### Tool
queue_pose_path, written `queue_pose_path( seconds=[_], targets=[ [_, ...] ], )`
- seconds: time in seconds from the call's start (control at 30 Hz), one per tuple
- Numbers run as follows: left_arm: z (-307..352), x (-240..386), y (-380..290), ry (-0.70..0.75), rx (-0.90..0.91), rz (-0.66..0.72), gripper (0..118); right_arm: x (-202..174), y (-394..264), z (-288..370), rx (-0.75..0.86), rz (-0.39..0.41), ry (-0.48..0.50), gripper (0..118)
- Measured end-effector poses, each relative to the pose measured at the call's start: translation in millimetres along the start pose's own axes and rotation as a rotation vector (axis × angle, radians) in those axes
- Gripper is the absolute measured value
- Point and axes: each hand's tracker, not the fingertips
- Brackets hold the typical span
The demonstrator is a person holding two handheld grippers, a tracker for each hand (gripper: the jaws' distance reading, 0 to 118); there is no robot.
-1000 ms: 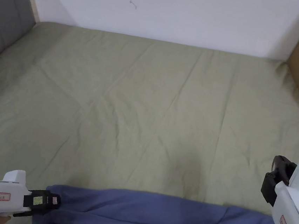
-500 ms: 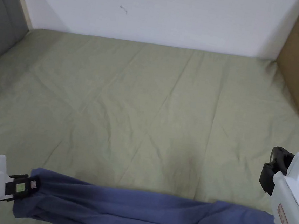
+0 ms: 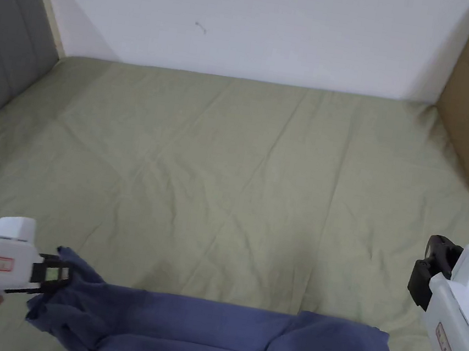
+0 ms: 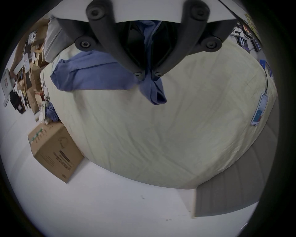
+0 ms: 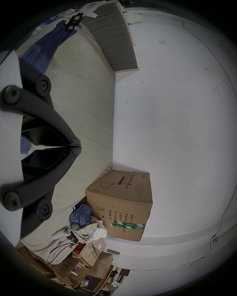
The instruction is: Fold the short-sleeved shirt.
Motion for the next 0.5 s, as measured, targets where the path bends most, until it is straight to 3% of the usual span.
queue_pose_path(
  seconds=[0.23,0.5],
  targets=[
    [-45.0,93.8,-3.0,-0.128,-0.080,-0.117,5,10.7,-1.3,6.6,0.001,0.001,0.008,0],
    [-134.1,167.1,-36.5,-0.124,-0.224,-0.200,5,25.7,-5.7,14.3,-0.007,0.013,-0.014,0]
  ],
)
